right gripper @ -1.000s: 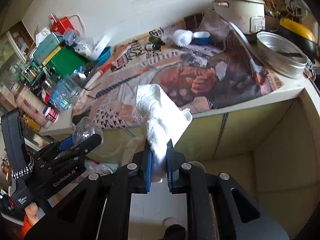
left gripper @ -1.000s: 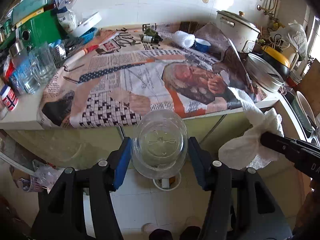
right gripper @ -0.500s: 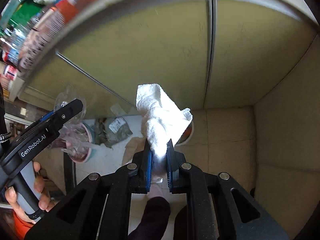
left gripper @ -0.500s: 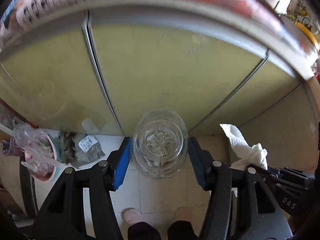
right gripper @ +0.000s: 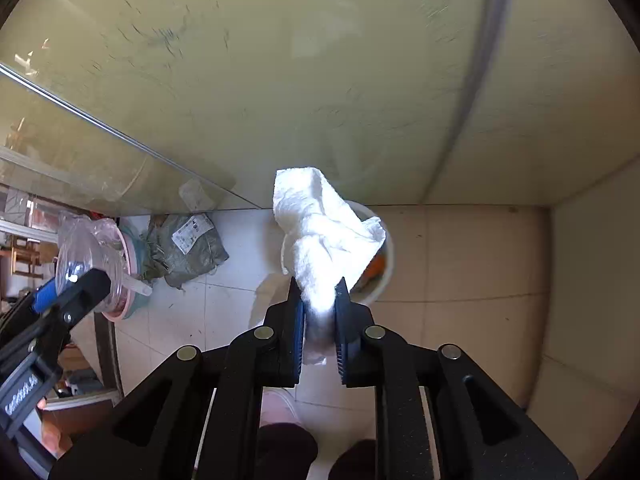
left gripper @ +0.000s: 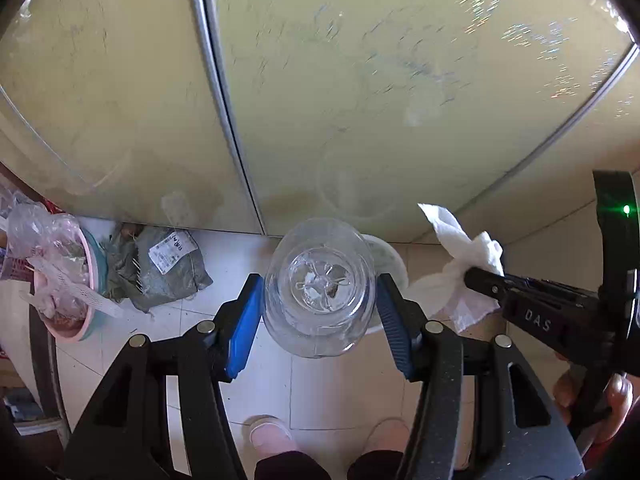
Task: Collect trash
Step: 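Open the right tool over the bucket to drop the tissue, then open the left tool over the bucket to drop the glass jar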
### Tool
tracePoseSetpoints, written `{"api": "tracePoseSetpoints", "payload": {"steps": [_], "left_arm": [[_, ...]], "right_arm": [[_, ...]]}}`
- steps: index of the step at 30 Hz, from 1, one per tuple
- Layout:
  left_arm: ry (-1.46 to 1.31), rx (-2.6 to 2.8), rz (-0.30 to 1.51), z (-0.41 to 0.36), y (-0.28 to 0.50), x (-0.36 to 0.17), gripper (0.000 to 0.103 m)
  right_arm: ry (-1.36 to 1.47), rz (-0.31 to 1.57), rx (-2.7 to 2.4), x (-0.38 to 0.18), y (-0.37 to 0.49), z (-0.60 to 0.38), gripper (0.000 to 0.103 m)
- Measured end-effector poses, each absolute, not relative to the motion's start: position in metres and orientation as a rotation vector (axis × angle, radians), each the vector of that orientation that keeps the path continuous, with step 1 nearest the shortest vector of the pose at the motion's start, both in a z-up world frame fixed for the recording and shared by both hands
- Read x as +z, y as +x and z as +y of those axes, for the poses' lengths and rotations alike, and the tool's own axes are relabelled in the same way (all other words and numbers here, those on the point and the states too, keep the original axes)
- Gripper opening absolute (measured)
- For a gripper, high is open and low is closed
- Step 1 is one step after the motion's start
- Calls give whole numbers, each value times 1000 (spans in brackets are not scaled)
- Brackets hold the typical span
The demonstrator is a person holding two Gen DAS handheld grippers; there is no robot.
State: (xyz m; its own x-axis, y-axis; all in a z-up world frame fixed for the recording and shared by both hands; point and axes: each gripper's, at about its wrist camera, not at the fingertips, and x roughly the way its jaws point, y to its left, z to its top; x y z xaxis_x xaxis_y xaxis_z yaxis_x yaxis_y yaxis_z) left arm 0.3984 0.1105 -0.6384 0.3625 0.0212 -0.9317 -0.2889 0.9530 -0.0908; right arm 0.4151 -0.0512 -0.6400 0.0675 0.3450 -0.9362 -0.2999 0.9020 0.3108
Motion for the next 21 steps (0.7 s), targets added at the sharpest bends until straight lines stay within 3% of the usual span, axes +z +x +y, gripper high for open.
{"api": "tracePoseSetpoints", "payload": {"steps": [5, 9, 21], "left_arm": [[-276, 222, 1195, 115, 407, -654, 56], [-289, 210, 1207, 111, 416, -660, 56], [-304, 78, 1235, 77, 444, -663, 57]], "right_arm": [[26, 1421, 556, -650, 426, -46, 22], [16, 1409, 547, -644, 431, -48, 49], [34, 1376, 463, -605, 433, -94, 51]]}}
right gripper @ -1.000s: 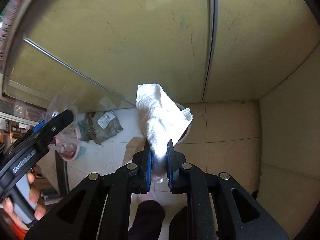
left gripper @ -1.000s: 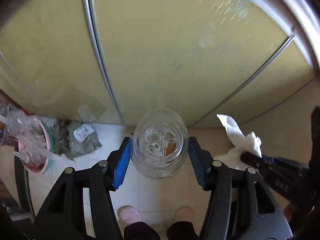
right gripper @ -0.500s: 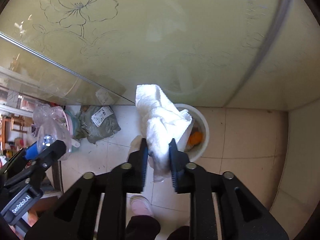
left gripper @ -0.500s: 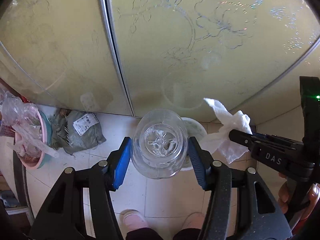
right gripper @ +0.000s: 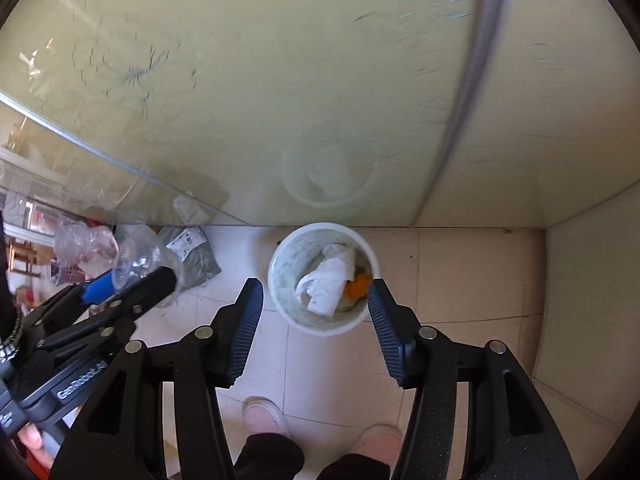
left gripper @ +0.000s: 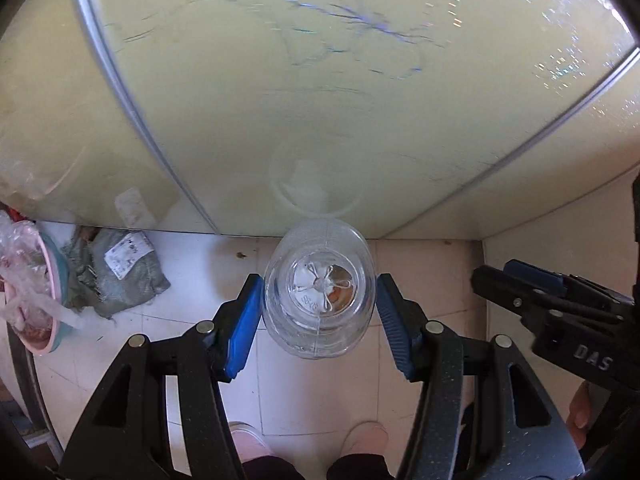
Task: Collect trash
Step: 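Open the left tool over the bucket to drop the glass jar, then raise both open tools back up to the counter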
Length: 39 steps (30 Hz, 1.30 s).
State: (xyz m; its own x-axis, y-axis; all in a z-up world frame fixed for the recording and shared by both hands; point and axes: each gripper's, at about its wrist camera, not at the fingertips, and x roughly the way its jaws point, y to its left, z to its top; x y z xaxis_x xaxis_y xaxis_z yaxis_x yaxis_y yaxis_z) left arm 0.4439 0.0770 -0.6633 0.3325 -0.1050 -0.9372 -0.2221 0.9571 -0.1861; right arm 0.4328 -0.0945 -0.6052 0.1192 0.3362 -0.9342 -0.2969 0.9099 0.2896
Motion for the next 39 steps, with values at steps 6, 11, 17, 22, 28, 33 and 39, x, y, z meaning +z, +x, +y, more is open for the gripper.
{"api": "tracePoseSetpoints", "payload": {"steps": [6, 11, 17, 22, 28, 33, 39], "left_arm": [[-250, 80, 1253, 64, 445, -645, 57], [-224, 72, 1234, 64, 438, -603, 57], [-197, 64, 1174, 67, 426, -520, 58], [-197, 57, 1098, 80, 412, -437, 58], [-185, 32, 977, 92, 396, -337, 58], [-153, 0, 853, 99, 383, -242, 59], [-117, -53, 708, 118, 362, -149, 67]], "right_arm": [[24, 1349, 431, -574, 428, -106, 51], [43, 1323, 434, -538, 422, -105, 51], [53, 1276, 436, -472, 413, -99, 51], [50, 1206, 428, -397, 403, -95, 51], [58, 1078, 416, -302, 387, -90, 51], [70, 940, 407, -221, 366, -86, 51], [71, 809, 389, -143, 344, -77, 51]]}}
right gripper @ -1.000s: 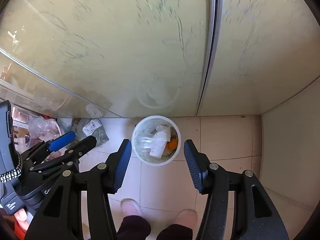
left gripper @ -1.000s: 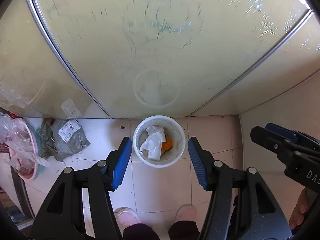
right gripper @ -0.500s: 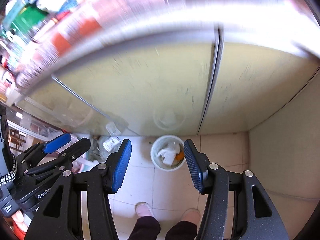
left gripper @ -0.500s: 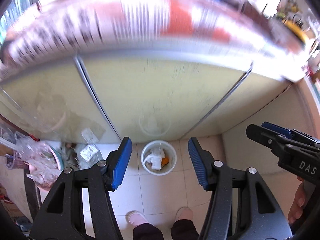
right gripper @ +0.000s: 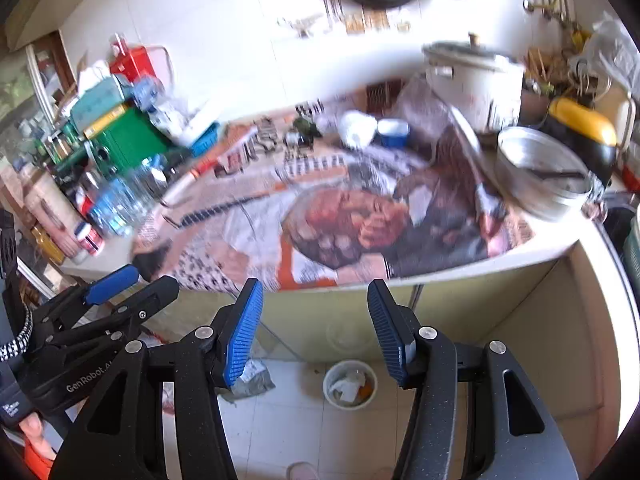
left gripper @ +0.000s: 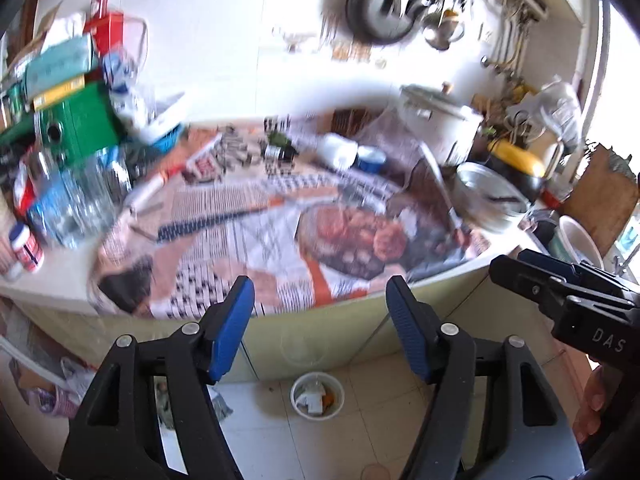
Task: Collect trash
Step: 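Raise both open tools back up to the counter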
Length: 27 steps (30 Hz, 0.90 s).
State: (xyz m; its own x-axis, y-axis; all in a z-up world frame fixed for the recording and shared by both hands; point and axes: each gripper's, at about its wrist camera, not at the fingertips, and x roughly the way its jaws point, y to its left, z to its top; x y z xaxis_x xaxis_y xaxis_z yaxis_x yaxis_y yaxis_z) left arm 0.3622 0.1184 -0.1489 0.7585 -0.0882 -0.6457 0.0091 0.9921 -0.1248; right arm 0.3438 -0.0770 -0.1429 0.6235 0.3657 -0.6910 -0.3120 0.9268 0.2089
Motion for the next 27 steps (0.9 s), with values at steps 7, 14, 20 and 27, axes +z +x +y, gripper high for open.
{"api": "tracePoseSetpoints", "payload": {"steps": [7, 14, 20, 27], "left_arm": [[-37, -57, 537, 131, 339, -78, 101], [-10, -65, 493, 129, 345, -58, 102], [-12, -30, 491, 126, 383, -60, 102], [-27, 56, 484, 121, 452, -47, 102]], "right_arm": [[73, 653, 347, -87, 317, -73, 58], [90, 566, 287, -58, 322, -77, 84], [92, 532, 288, -55, 353, -87, 87], [115, 557, 341, -59, 419, -108, 87]]}}
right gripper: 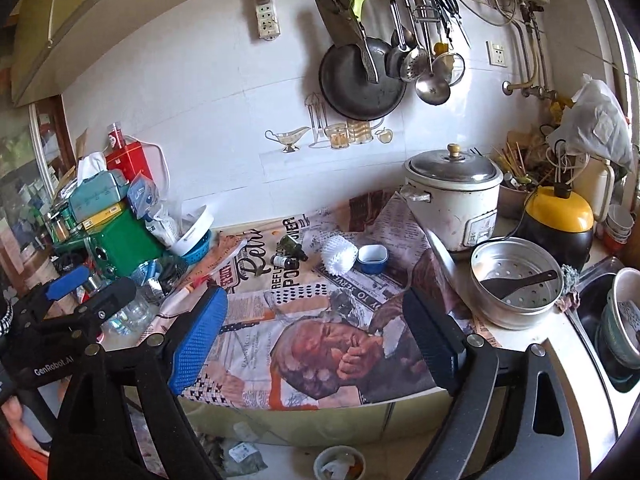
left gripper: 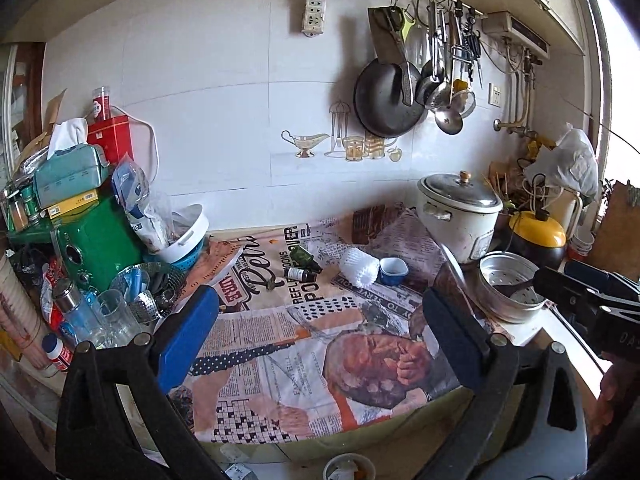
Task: Collect trash
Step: 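Raise both open tools back up to the counter, then grasp the small blue-and-white cup with the right tool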
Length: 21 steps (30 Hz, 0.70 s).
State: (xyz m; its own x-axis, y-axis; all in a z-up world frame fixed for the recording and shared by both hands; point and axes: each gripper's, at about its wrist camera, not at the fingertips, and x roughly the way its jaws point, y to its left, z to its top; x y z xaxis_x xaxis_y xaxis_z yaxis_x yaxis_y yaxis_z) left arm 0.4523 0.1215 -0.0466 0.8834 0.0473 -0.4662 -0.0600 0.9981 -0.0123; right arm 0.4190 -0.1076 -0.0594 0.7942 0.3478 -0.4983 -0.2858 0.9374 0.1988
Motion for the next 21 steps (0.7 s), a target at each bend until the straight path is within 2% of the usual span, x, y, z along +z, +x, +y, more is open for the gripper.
{"api": "tracePoseSetpoints", "payload": {"steps": [9, 21], "left_arm": [[-102, 183, 546, 113, 551, -59, 102], [-136, 221, 684, 131, 638, -110, 102]], "right_arm": [[67, 614, 397, -66, 522, -138, 87], [103, 848, 404, -141, 631, -129, 87]]}}
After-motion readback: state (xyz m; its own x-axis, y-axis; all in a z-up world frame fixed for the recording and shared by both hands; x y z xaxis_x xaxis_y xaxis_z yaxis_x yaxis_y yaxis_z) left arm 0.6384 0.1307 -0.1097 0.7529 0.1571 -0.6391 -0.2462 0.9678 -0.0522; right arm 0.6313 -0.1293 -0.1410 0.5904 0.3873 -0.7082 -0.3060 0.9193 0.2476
